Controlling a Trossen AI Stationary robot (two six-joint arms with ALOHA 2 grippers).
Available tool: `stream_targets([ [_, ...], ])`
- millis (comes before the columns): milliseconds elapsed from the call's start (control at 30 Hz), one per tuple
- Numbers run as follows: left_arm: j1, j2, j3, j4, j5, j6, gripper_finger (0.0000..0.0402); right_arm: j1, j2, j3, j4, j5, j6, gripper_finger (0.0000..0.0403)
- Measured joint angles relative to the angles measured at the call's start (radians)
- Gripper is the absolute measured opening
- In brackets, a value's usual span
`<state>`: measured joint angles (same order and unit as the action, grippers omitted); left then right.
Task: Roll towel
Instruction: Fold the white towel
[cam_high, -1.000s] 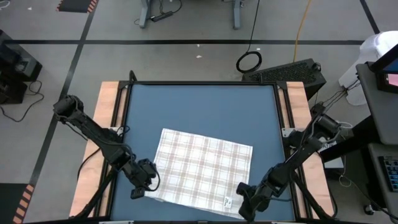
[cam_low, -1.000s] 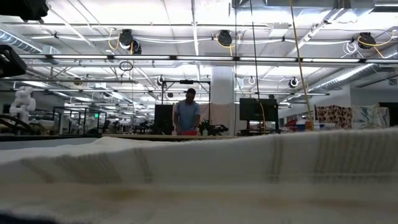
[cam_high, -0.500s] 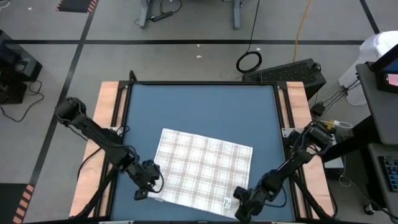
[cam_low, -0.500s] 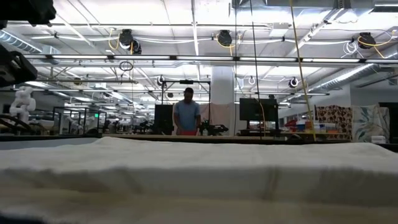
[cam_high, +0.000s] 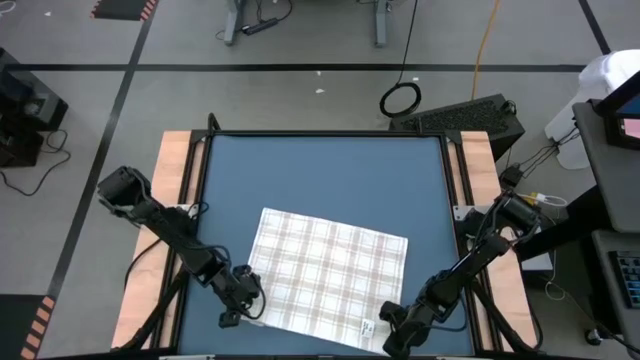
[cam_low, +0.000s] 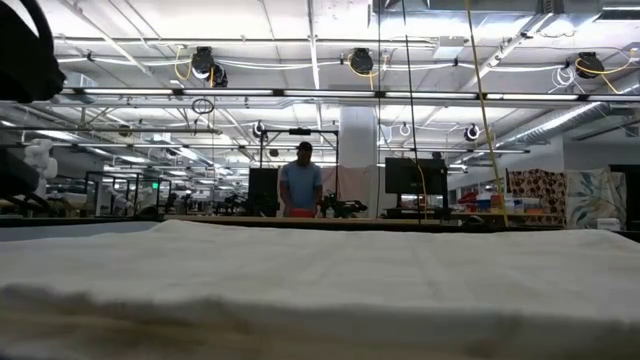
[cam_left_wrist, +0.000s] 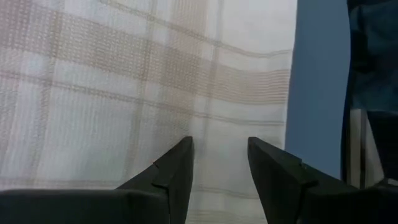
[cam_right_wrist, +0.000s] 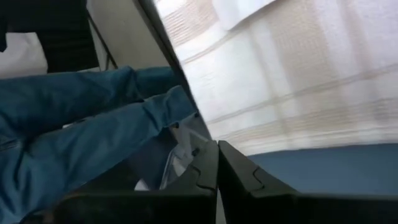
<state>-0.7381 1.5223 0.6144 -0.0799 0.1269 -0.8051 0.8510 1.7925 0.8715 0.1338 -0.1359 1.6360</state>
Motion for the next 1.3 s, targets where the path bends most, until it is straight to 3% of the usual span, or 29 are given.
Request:
stream_targets([
  [233, -0.002, -0.058, 0.004, -0.007, 0.105, -0.075, 0.016, 0.003, -0.001, 0.0, 0.014, 0.003, 0.028, 0.0],
  [467, -0.002, -0.097, 0.005, -0.044, 0.023, -0.042, 0.016, 0.002, -0.009, 0.001, 0.012, 0.028, 0.053, 0.0],
  [700, 0.172, -0.167, 0.014, -0.048, 0.048, -0.032, 0.0159, -0.014, -0.143, 0.002, -0.122, 0.008, 0.089, 0.0],
  [800, 0.282, -0.188, 0.028, -0.097, 0.002, 0.064, 0.0159, -0.045, -0.239, 0.003, -0.288, 0.053, 0.078, 0.0],
  [967, 0.488, -0.144, 0.026, -0.143, 0.045, 0.292, 0.014, -0.165, -0.376, 0.003, -0.531, 0.184, 0.0, 0.0],
  [1167, 0.661, -0.03, 0.02, -0.156, 0.108, 0.468, 0.0082, -0.38, -0.414, 0.003, -0.524, 0.209, -0.251, 0.0],
  [1300, 0.74, 0.05, 0.025, -0.127, 0.141, 0.491, 0.0054, -0.508, -0.401, 0.003, -0.478, 0.195, -0.368, 0.0],
])
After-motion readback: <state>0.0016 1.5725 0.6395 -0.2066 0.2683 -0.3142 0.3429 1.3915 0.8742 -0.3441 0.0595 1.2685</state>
